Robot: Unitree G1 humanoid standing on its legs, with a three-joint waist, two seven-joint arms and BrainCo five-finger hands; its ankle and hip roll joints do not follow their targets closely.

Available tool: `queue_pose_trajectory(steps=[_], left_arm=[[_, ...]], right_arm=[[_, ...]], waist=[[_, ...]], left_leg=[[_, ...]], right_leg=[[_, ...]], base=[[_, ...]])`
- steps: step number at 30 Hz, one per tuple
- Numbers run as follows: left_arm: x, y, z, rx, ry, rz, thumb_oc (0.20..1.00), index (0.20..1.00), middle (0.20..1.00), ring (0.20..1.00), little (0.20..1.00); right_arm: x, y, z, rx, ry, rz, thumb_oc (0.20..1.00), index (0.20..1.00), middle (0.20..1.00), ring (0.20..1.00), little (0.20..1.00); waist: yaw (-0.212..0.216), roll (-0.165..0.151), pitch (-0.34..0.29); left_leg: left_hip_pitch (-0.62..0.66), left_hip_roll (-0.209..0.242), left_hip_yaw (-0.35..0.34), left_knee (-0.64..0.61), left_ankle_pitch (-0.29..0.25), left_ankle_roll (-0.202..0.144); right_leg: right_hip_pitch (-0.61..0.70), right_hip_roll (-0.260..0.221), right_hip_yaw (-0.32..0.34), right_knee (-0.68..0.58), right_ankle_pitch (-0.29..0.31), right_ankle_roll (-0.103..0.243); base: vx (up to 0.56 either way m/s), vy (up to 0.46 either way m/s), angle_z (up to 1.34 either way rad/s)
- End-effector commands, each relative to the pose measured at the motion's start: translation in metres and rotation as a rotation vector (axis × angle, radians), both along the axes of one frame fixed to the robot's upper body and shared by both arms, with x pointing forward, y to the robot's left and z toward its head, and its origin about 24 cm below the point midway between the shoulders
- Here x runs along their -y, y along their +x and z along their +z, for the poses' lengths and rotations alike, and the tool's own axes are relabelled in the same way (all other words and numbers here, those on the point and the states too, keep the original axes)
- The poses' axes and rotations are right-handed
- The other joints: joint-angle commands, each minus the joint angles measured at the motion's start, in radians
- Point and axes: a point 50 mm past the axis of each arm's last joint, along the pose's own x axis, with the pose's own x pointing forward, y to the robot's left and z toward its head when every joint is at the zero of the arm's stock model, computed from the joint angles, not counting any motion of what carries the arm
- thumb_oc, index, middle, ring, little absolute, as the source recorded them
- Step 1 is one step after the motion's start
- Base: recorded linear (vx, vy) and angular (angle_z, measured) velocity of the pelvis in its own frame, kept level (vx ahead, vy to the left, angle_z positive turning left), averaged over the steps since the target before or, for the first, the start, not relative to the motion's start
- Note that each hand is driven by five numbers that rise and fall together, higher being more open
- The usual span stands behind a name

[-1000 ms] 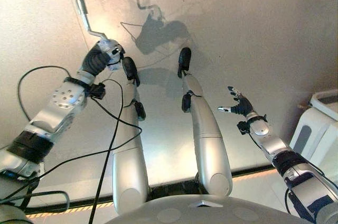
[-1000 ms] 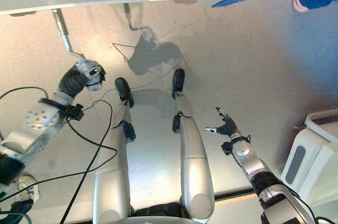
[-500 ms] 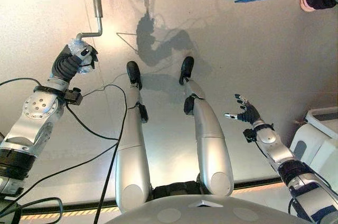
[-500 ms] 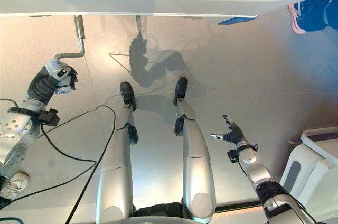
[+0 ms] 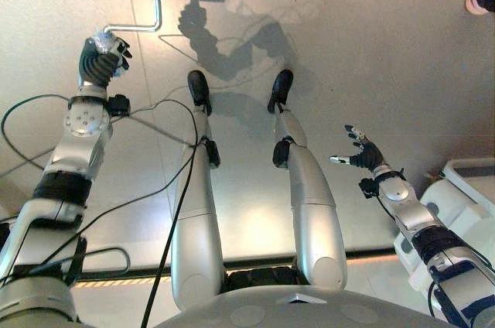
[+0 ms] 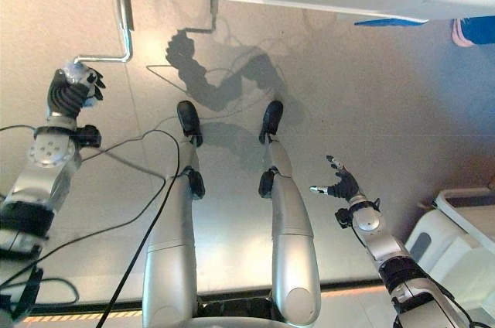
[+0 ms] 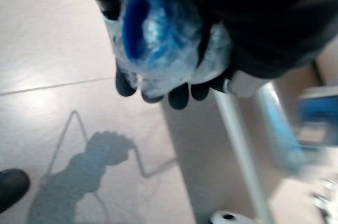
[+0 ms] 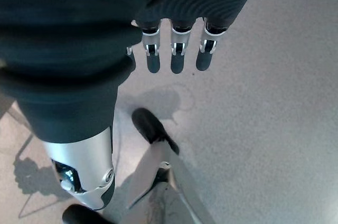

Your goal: Raise the hospital bed

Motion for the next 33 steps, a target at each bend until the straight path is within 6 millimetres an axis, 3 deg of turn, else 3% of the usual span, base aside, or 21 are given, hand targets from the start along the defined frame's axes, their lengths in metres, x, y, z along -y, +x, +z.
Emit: queue_pose_trajectory(steps=[1, 4, 14, 18, 19, 20, 26, 29, 31, 33], left_arm=[[-0.018, -0.004, 0.027, 0.077, 0.063, 0.100, 0.200, 0.200, 0.200, 0.200, 0.200], [-0.017, 0.004, 0.028, 0.052, 0.071, 0.123, 0.200, 0.200, 0.200, 0.200, 0.200], [0.027, 0.032, 0.025, -0.020, 0.139, 0.020, 0.200, 0.200, 0.200, 0.200, 0.200], [0.076, 0.040, 0.029, 0.015, 0.188, -0.162, 0.200, 0.200, 0.200, 0.200, 0.200], [0.100, 0.041, 0.034, 0.047, 0.211, -0.250, 0.200, 0.200, 0.200, 0.200, 0.200], [0.101, 0.041, 0.034, 0.047, 0.212, -0.250, 0.200, 0.200, 0.200, 0.200, 0.200], [0.147, 0.014, 0.042, 0.172, 0.160, -0.538, 0.200, 0.200, 0.200, 0.200, 0.200], [0.152, 0.000, 0.038, 0.197, 0.096, -0.615, 0.200, 0.200, 0.200, 0.200, 0.200], [0.154, -0.024, 0.038, 0.230, 0.044, -0.731, 0.200, 0.200, 0.200, 0.200, 0.200], [0.153, -0.030, 0.040, 0.244, 0.038, -0.752, 0.200, 0.200, 0.200, 0.200, 0.200]], right_arm=[[-0.013, -0.010, -0.009, -0.028, 0.024, 0.043, 1.000, 1.000, 1.000, 1.000, 1.000], [-0.019, -0.005, -0.005, -0.008, 0.036, 0.061, 1.000, 1.000, 1.000, 1.000, 1.000], [-0.041, 0.012, 0.022, 0.092, 0.060, 0.154, 1.000, 1.000, 1.000, 1.000, 1.000], [-0.043, 0.015, 0.024, 0.099, 0.048, 0.158, 1.000, 1.000, 1.000, 1.000, 1.000], [-0.042, 0.015, 0.022, 0.093, 0.031, 0.160, 1.000, 1.000, 1.000, 1.000, 1.000], [-0.042, 0.015, 0.022, 0.093, 0.032, 0.160, 1.000, 1.000, 1.000, 1.000, 1.000], [-0.032, 0.009, 0.017, 0.074, -0.004, 0.137, 1.000, 1.000, 1.000, 1.000, 1.000], [-0.024, 0.004, 0.008, 0.039, -0.023, 0.109, 1.000, 1.000, 1.000, 1.000, 1.000], [-0.010, -0.009, -0.012, -0.044, -0.040, 0.046, 1.000, 1.000, 1.000, 1.000, 1.000], [-0.007, -0.011, -0.016, -0.063, -0.045, 0.031, 1.000, 1.000, 1.000, 1.000, 1.000]], waist=[[-0.046, -0.093, -0.018], [-0.051, -0.099, -0.018], [-0.092, -0.096, -0.018], [-0.110, -0.083, -0.018], [-0.118, -0.080, -0.018], [-0.118, -0.080, -0.018], [-0.117, -0.048, -0.018], [-0.110, -0.028, -0.018], [-0.092, 0.002, -0.018], [-0.087, 0.009, -0.018]], left_leg=[[0.013, -0.069, 0.039, 0.043, -0.099, -0.005], [-0.002, -0.065, 0.043, 0.054, -0.103, -0.002], [-0.039, -0.045, 0.076, 0.063, -0.094, 0.004], [-0.033, -0.032, 0.073, 0.051, -0.076, 0.001], [-0.021, -0.025, 0.078, 0.044, -0.071, -0.003], [-0.020, -0.025, 0.079, 0.043, -0.071, -0.003], [0.047, -0.012, 0.096, -0.008, -0.042, -0.021], [0.085, -0.013, 0.097, -0.048, -0.021, -0.033], [0.153, -0.014, 0.093, -0.104, 0.012, -0.050], [0.171, -0.015, 0.091, -0.118, 0.017, -0.052]], right_leg=[[0.015, -0.082, 0.055, -0.013, 0.005, 0.171], [-0.010, -0.081, 0.062, -0.003, 0.000, 0.166], [-0.113, -0.051, 0.114, 0.044, -0.012, 0.139], [-0.142, -0.035, 0.126, 0.087, -0.030, 0.125], [-0.145, -0.025, 0.130, 0.101, -0.035, 0.121], [-0.145, -0.025, 0.130, 0.101, -0.035, 0.121], [-0.131, -0.005, 0.134, 0.120, -0.044, 0.115], [-0.107, 0.000, 0.131, 0.116, -0.051, 0.113], [-0.055, 0.009, 0.116, 0.122, -0.070, 0.106], [-0.042, 0.010, 0.112, 0.121, -0.072, 0.106]], base=[[0.02, 0.010, -0.07], [0.02, 0.005, -0.09], [0.01, -0.058, -0.13], [0.01, -0.183, -0.04], [0.00, -0.138, -0.03], [0.00, -0.139, -0.02], [-0.01, -0.138, 0.02], [-0.03, -0.128, -0.06], [-0.05, -0.167, -0.07], [-0.03, -0.099, -0.01]])
